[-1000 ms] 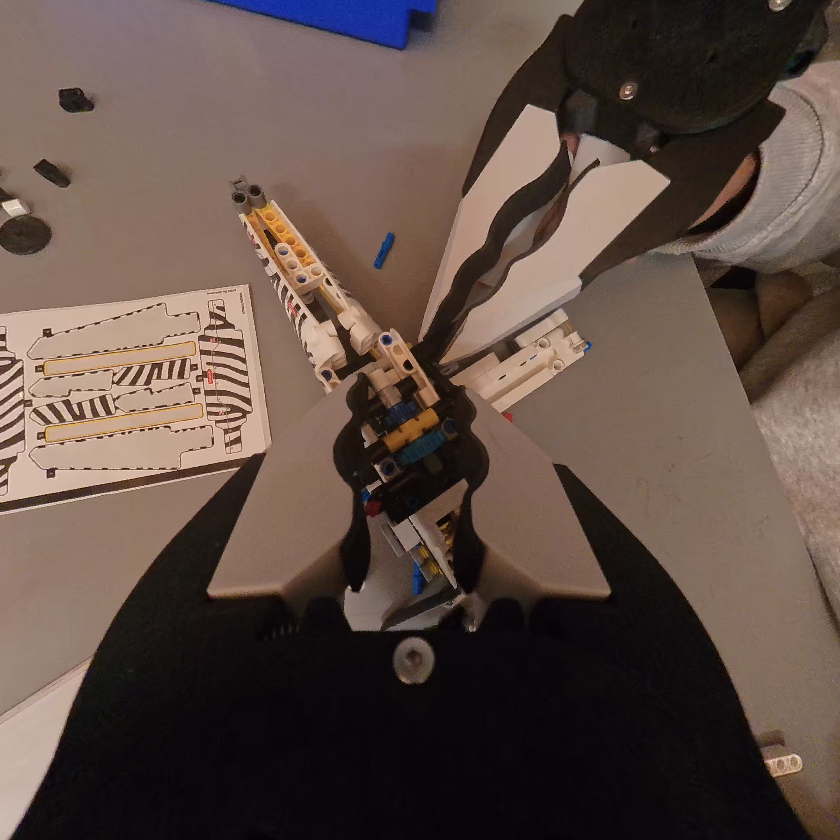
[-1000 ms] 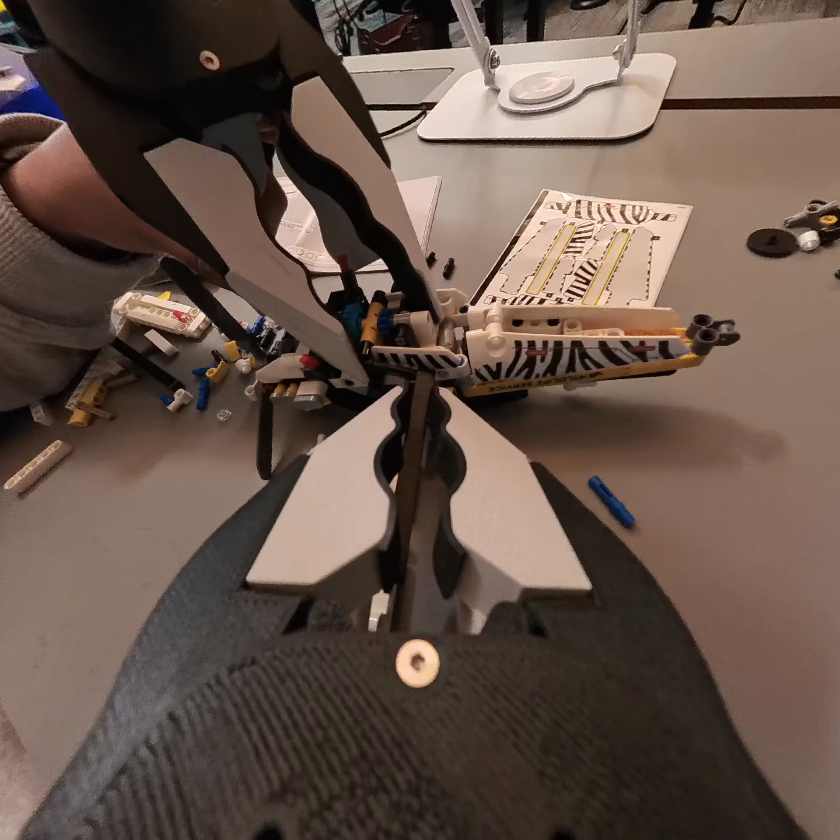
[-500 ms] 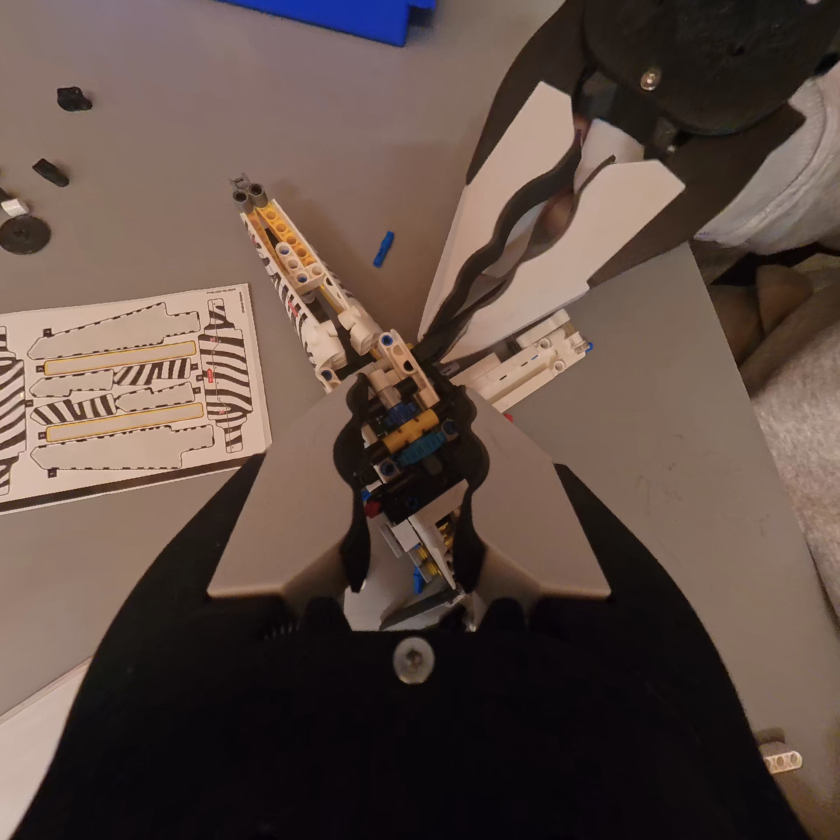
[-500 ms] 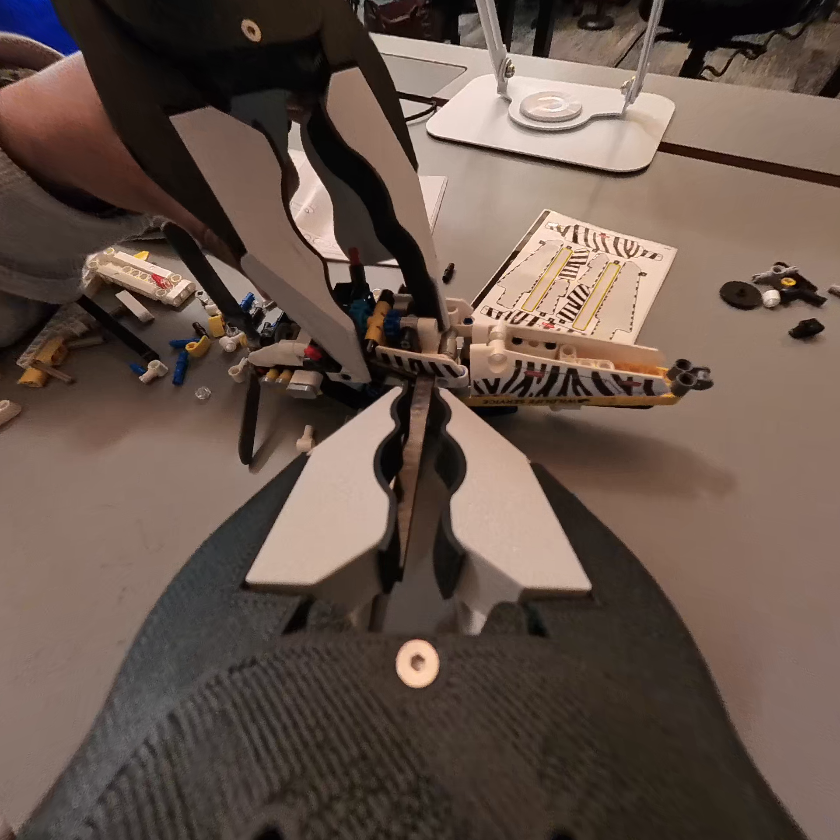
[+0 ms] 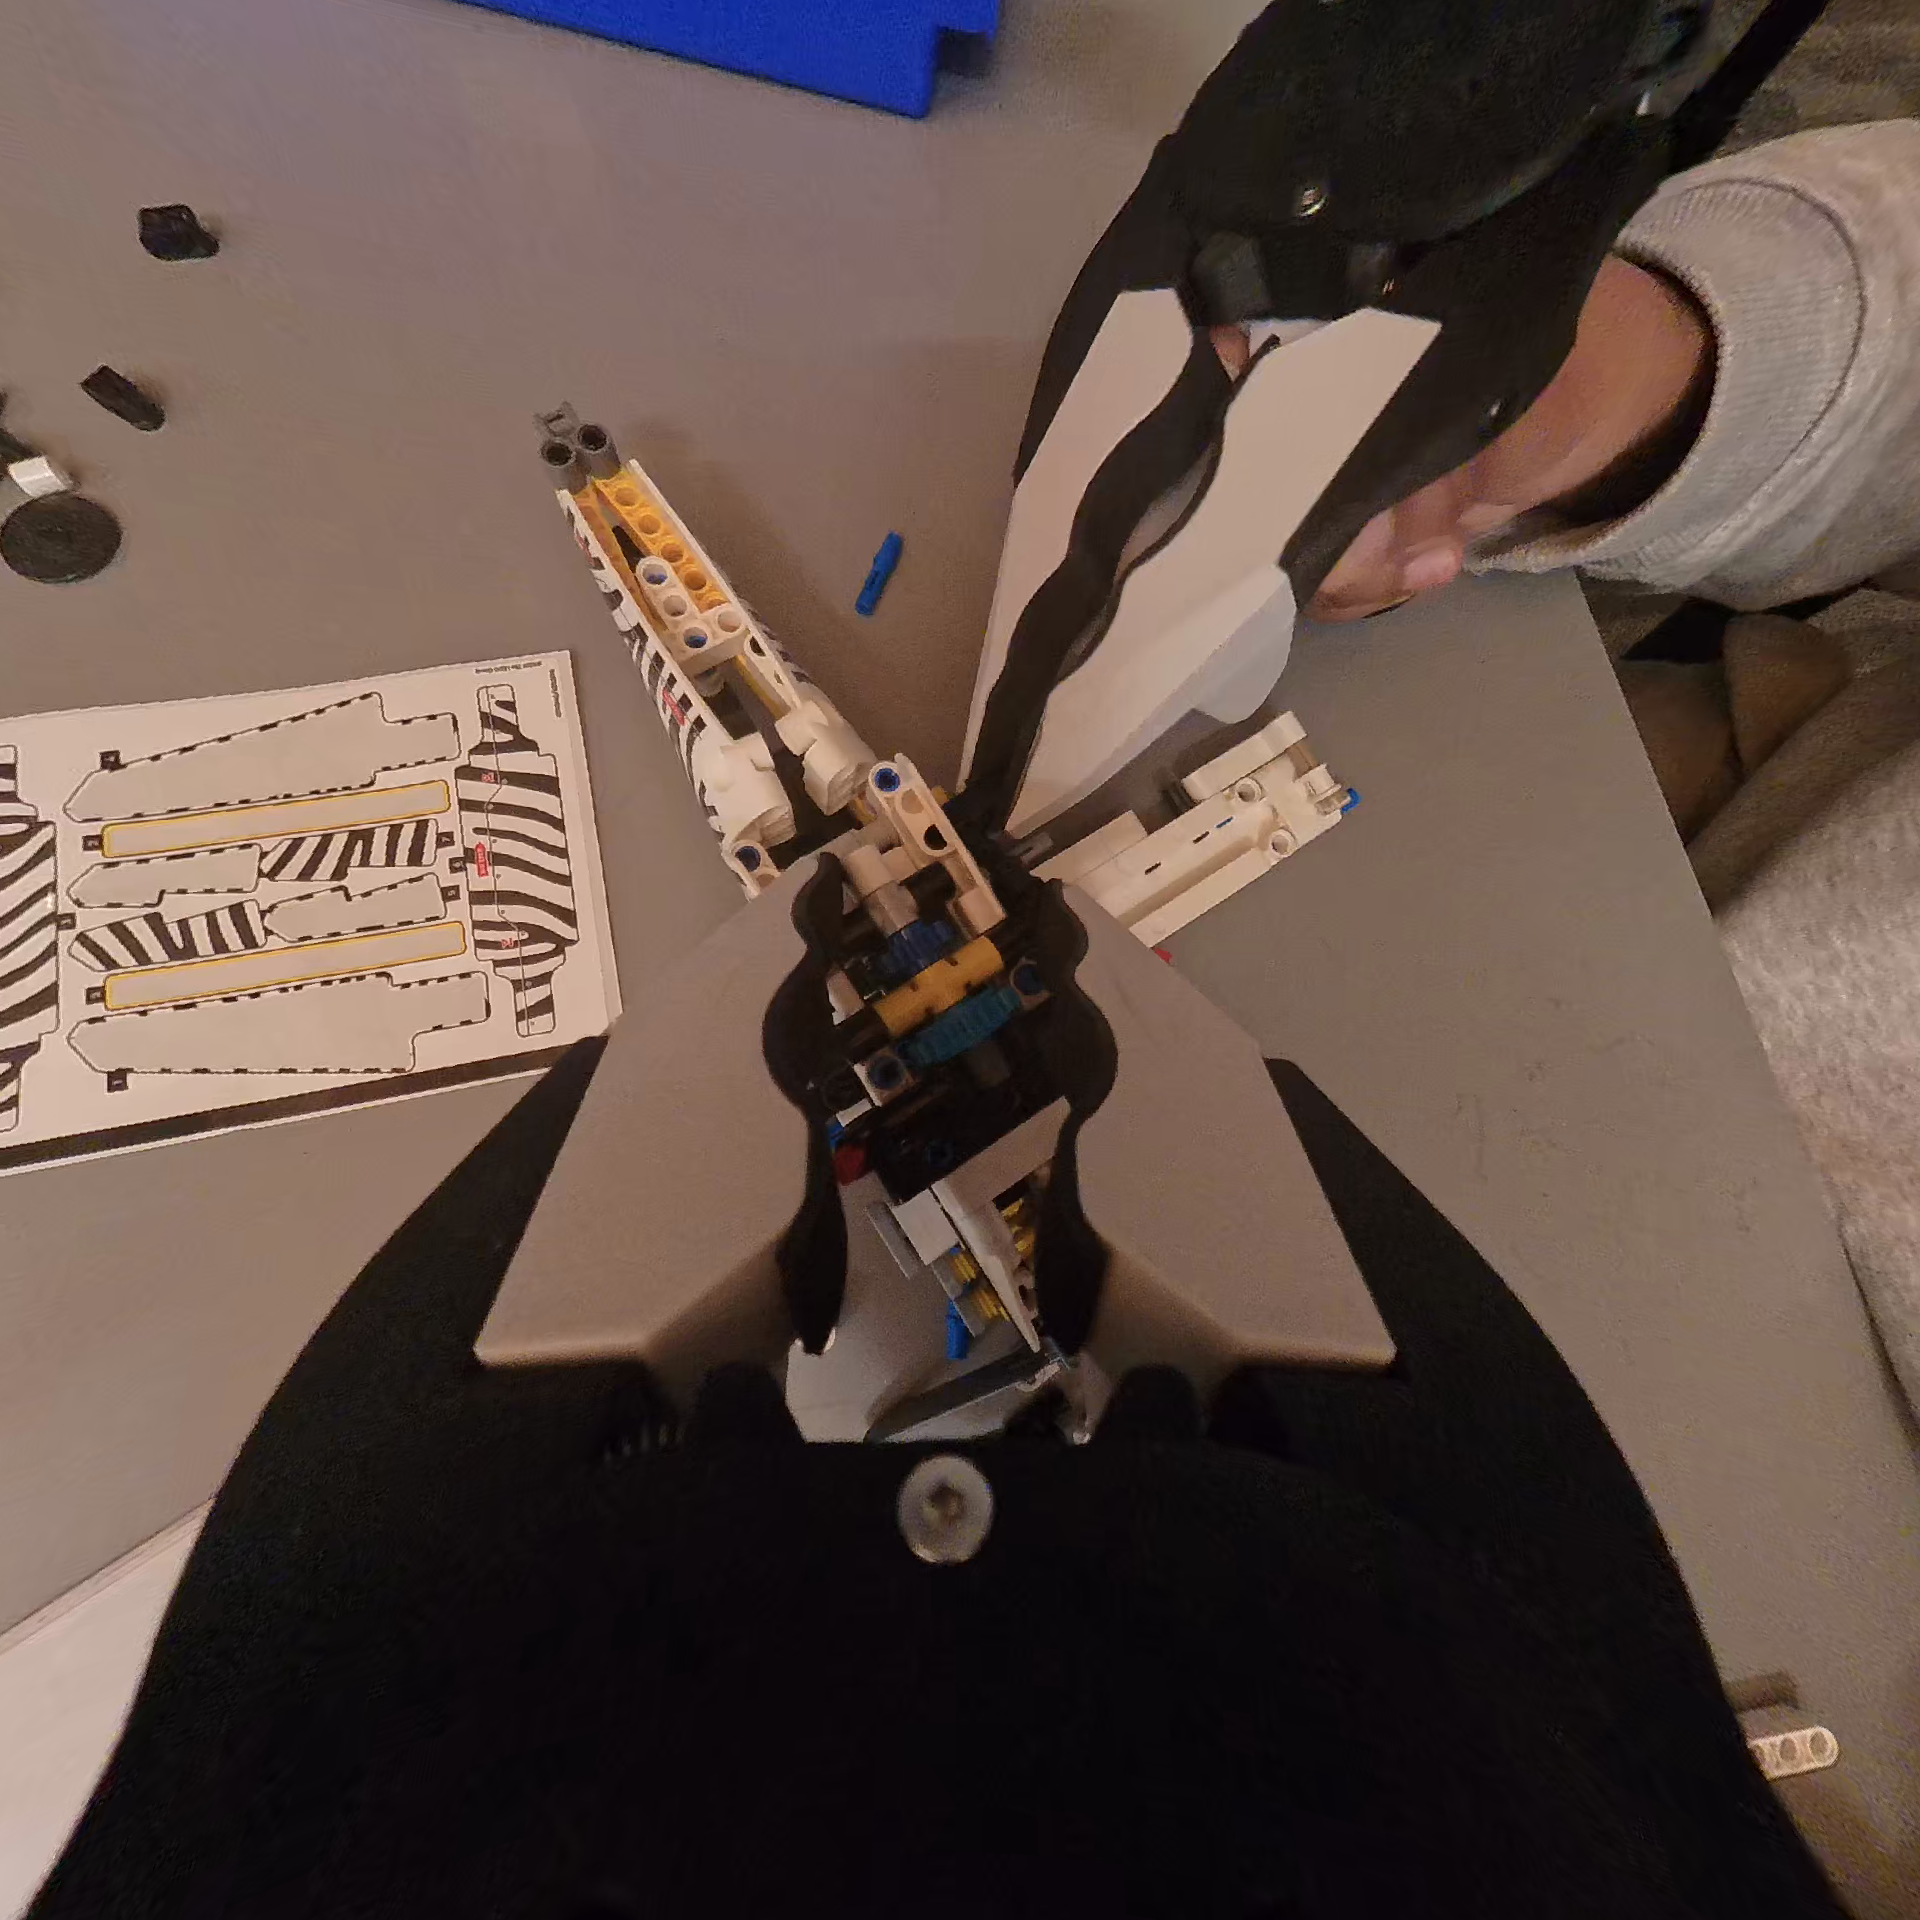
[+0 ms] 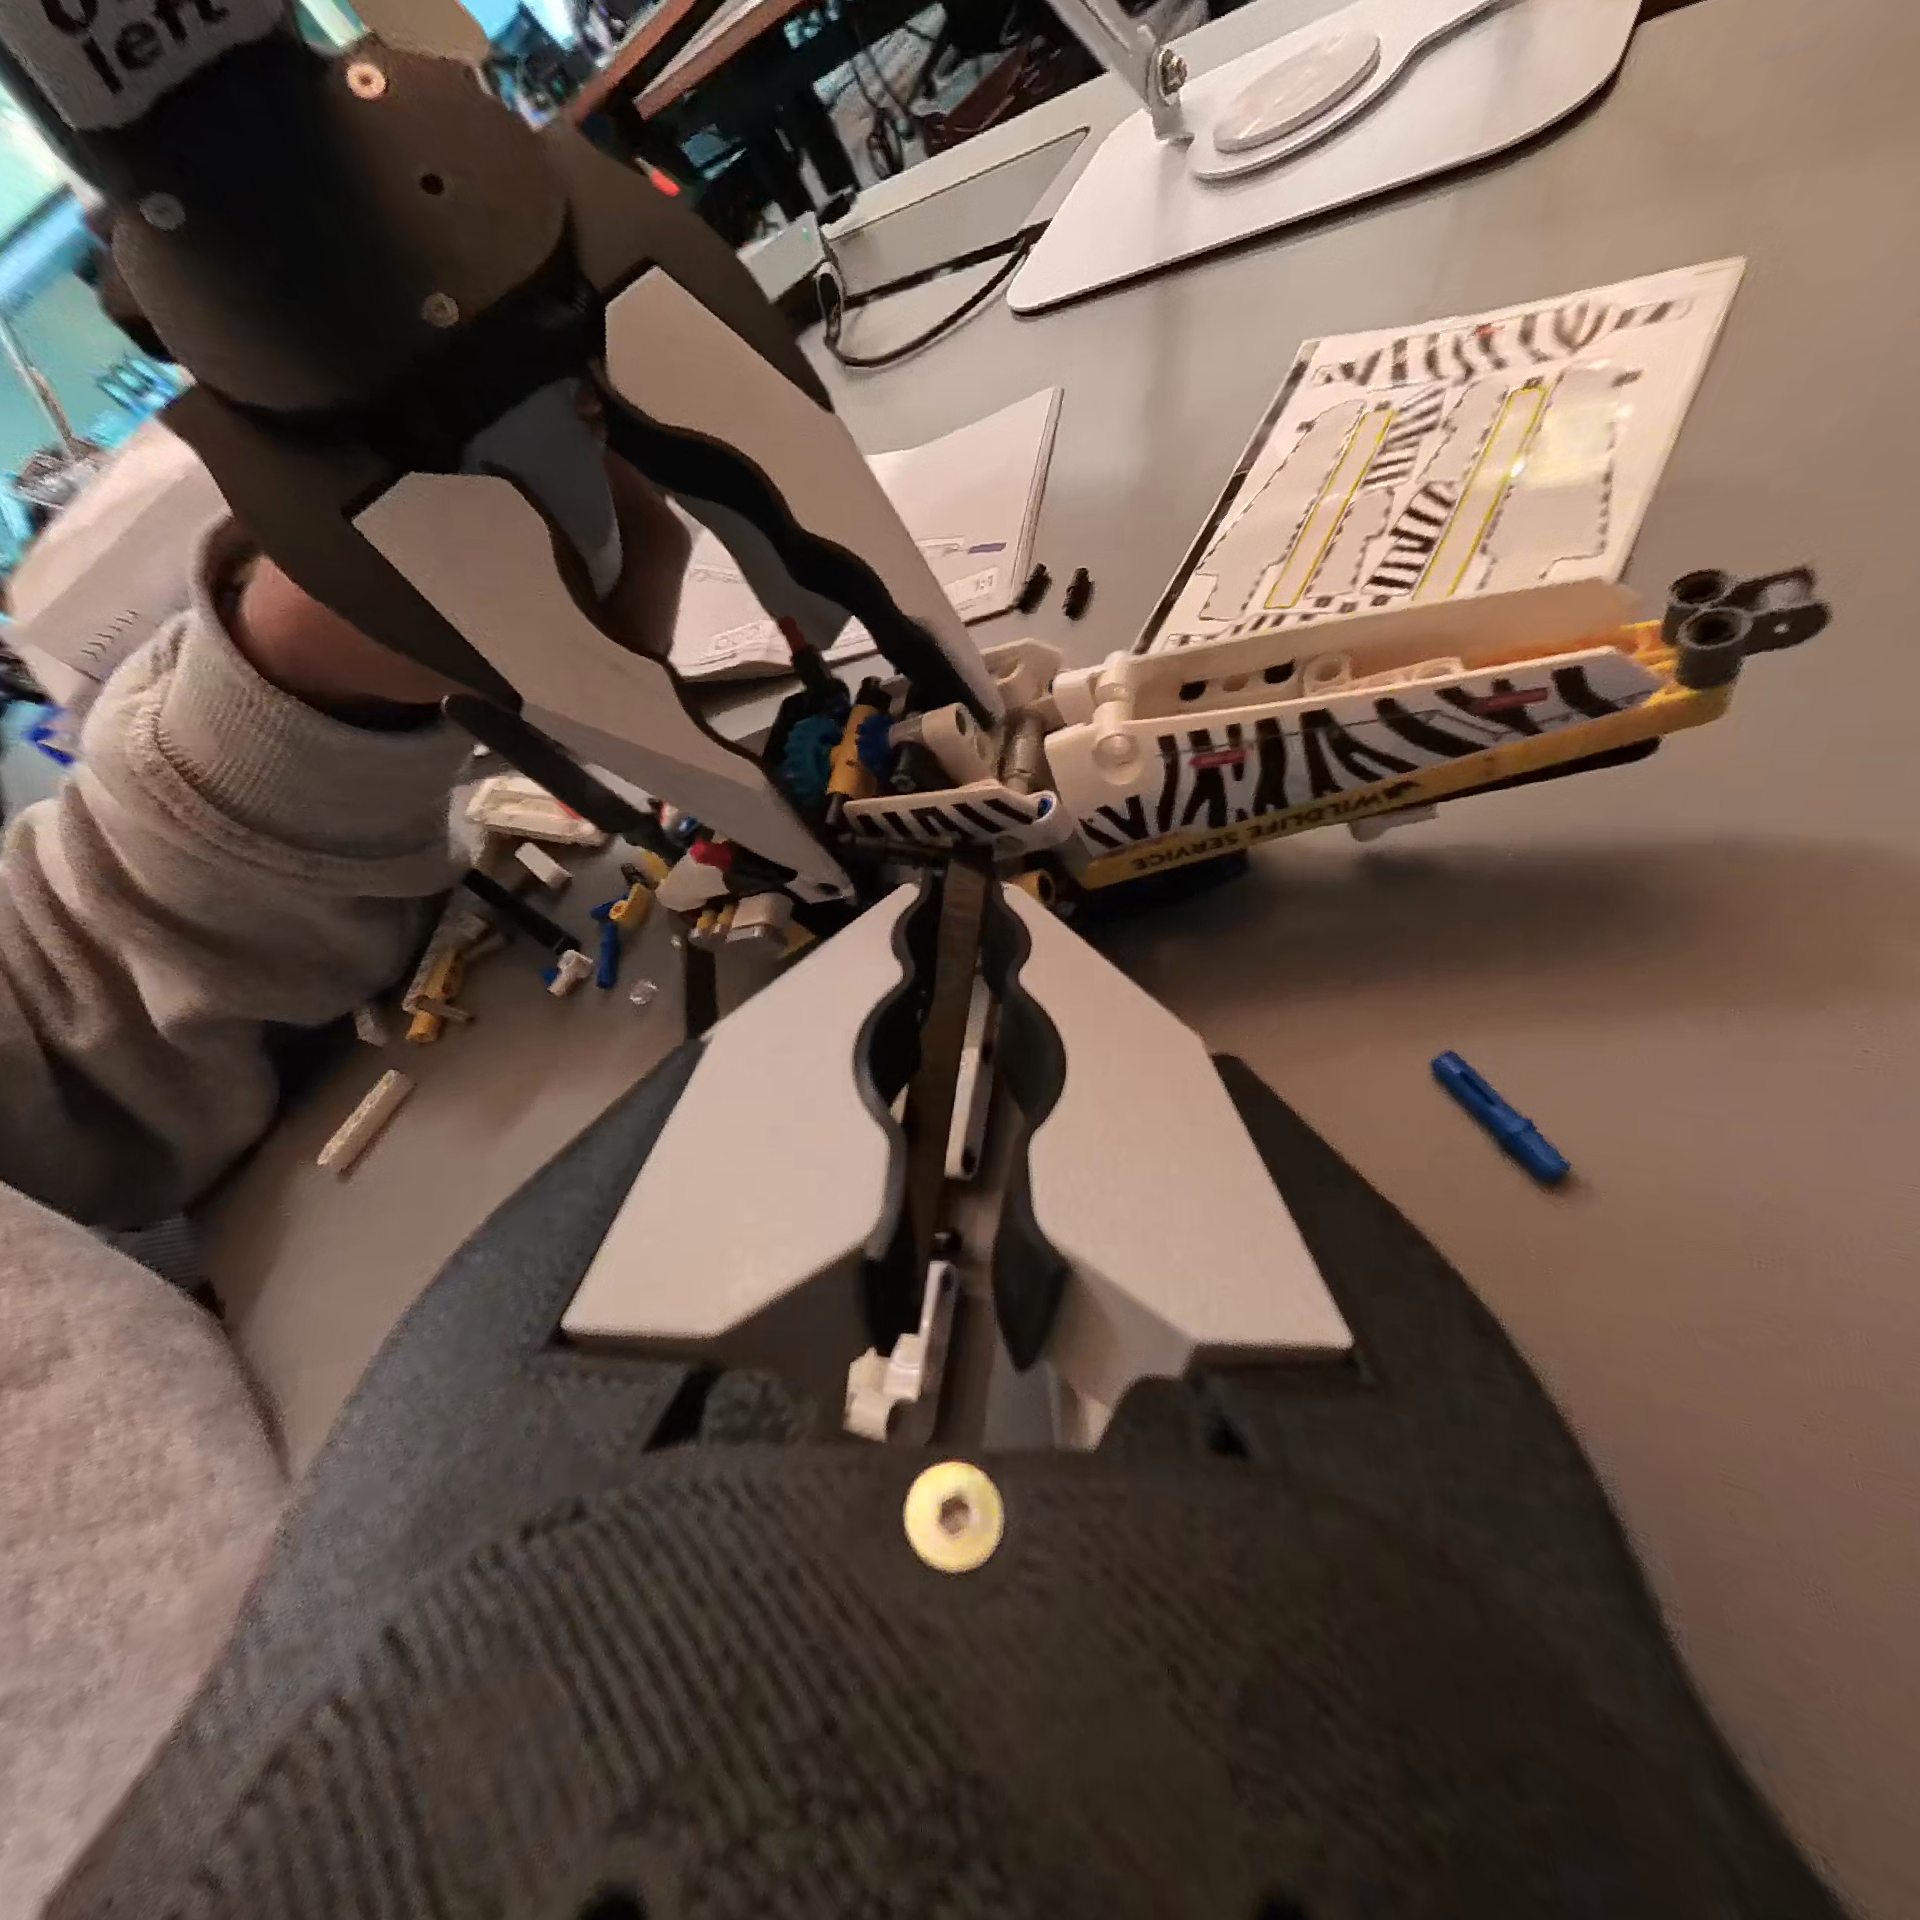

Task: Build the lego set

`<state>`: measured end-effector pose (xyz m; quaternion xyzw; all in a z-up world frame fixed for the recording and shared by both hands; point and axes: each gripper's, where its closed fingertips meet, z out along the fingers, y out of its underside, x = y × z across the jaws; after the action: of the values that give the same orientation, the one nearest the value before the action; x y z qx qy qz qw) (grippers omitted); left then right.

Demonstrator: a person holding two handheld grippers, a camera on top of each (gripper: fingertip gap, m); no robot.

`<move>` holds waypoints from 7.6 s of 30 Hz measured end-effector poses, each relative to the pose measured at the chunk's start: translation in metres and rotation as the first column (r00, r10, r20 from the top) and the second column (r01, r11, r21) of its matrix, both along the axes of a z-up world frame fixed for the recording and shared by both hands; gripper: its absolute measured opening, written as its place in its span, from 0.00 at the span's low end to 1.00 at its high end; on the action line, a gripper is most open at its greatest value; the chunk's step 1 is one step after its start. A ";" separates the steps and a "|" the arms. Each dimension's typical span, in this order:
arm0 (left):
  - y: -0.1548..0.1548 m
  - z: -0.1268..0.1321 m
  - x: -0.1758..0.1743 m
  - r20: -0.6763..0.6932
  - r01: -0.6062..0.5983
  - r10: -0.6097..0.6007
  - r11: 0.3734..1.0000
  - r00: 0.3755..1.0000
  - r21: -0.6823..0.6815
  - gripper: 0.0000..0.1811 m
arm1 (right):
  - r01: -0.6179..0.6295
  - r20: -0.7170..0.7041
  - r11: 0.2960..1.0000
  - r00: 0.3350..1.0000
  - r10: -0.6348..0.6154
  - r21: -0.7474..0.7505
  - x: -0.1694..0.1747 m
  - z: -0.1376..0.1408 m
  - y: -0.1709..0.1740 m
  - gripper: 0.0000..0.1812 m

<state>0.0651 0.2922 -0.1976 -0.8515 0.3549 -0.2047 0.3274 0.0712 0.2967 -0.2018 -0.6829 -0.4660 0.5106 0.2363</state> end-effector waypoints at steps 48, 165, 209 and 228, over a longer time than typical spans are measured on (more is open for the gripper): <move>0.001 0.000 0.003 -0.032 -0.018 0.018 1.000 0.999 0.019 0.20 | 0.012 -0.051 0.994 0.999 -0.018 -0.112 0.003 0.004 0.006 0.04; 0.000 0.001 0.008 0.034 -0.022 0.022 1.000 0.999 -0.010 0.21 | -0.166 0.032 0.983 0.986 0.164 0.079 0.042 0.009 0.005 0.12; 0.001 0.002 0.006 0.092 -0.030 0.033 0.999 0.995 -0.034 0.21 | -0.190 0.080 0.805 0.981 0.177 0.562 0.030 -0.001 -0.007 0.05; -0.006 0.009 0.005 0.117 -0.009 0.017 0.997 0.993 -0.074 0.24 | -0.242 0.025 0.941 0.970 0.243 0.235 0.020 0.001 -0.014 0.13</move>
<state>0.0699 0.2865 -0.1881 -0.8518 0.3217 -0.2652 0.3173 0.0911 0.2823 -0.2005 -0.5863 -0.6034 0.4779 0.2524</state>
